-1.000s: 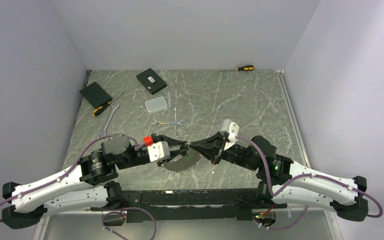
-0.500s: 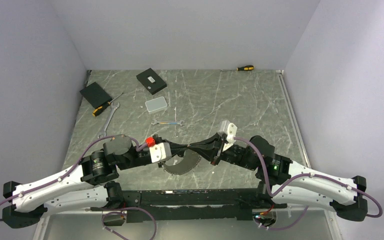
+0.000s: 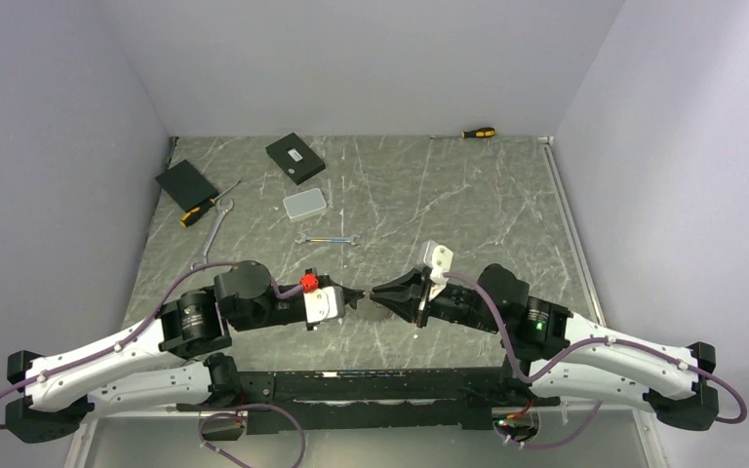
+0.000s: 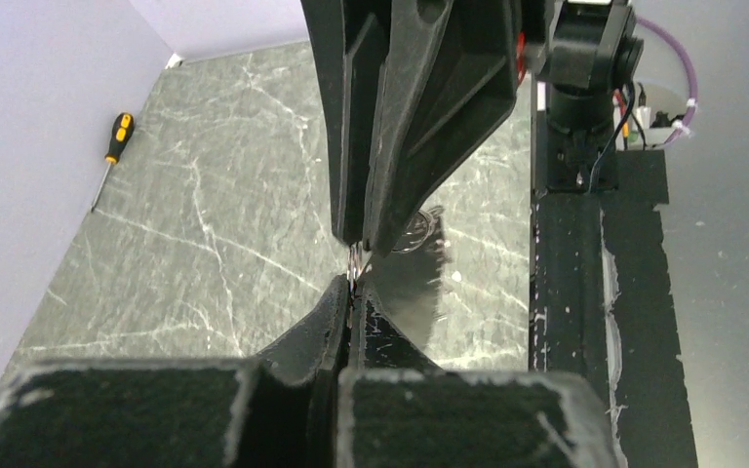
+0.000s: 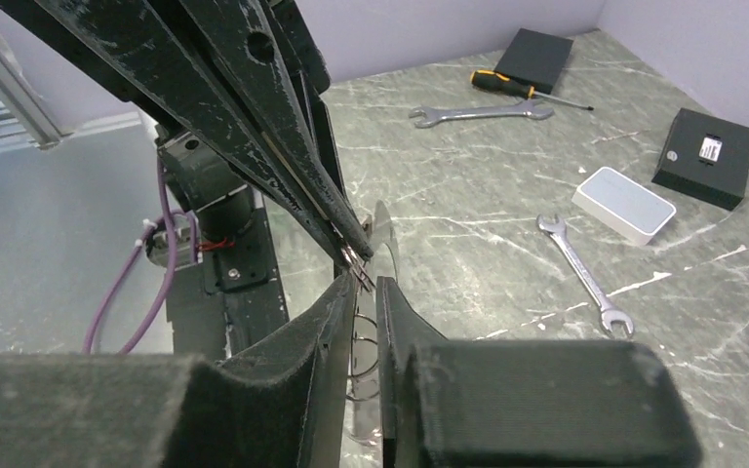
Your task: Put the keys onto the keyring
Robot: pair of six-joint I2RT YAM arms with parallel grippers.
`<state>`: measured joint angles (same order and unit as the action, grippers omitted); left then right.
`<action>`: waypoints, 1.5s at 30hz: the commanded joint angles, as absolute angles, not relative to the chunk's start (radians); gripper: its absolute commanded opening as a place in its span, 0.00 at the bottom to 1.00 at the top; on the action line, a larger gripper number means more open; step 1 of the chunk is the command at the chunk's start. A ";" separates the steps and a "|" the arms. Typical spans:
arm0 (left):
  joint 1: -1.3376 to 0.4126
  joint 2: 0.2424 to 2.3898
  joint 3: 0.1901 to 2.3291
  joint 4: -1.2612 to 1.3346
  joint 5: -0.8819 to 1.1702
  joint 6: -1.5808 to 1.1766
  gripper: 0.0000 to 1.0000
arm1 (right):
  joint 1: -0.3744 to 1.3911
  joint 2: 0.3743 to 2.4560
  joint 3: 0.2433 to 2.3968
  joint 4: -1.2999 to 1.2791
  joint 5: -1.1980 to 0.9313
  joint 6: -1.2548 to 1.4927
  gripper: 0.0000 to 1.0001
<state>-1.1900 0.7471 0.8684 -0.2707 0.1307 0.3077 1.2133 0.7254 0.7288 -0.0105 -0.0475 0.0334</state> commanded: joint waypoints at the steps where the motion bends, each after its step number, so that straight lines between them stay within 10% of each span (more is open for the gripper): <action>1: -1.189 0.739 0.907 -0.305 0.124 0.340 0.00 | 1.216 0.701 0.792 -0.056 -0.076 -0.021 0.21; 10: -1.189 0.775 0.916 -0.319 0.119 0.336 0.00 | 1.216 0.770 0.905 -0.255 -0.124 -0.140 0.34; 45: -1.189 0.779 0.910 -0.349 0.128 0.310 0.00 | 1.216 0.960 1.011 -0.306 -0.153 -0.239 0.18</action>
